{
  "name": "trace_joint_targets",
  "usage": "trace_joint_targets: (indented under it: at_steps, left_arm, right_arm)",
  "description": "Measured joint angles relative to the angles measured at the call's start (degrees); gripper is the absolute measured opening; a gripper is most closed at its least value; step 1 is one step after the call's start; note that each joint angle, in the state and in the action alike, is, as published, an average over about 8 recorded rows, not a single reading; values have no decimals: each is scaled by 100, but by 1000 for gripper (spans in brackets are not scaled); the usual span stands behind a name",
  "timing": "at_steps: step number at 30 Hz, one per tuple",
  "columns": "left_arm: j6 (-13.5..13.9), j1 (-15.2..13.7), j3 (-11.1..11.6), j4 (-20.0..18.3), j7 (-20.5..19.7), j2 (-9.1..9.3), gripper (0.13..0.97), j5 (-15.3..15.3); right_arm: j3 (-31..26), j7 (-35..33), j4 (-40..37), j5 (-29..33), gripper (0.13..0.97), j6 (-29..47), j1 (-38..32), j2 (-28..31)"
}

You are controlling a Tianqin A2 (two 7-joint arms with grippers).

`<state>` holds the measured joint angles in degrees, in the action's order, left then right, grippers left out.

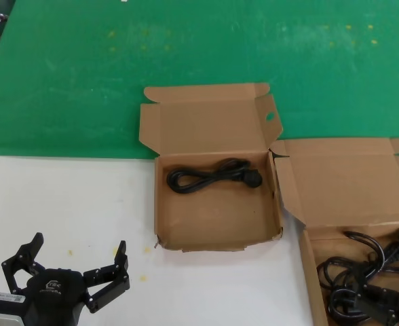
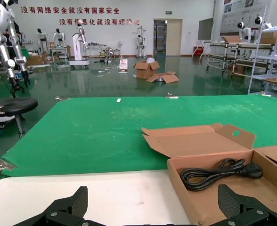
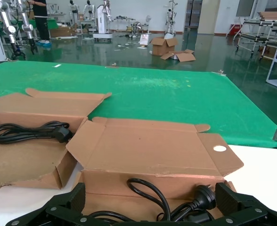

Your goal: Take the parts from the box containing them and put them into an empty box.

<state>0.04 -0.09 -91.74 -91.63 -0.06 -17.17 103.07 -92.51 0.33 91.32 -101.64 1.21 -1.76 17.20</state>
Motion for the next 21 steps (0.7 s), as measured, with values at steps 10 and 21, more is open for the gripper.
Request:
trace_joint_targets:
  at_steps: [10,21]
  left_arm:
    - [0,0,0,0,0,0,966,0]
    - [0,0,0,0,0,0,966,0]
  right_arm:
    - [0,0,0,0,966,0,0,0]
    - [0,0,0,0,966,0,0,0]
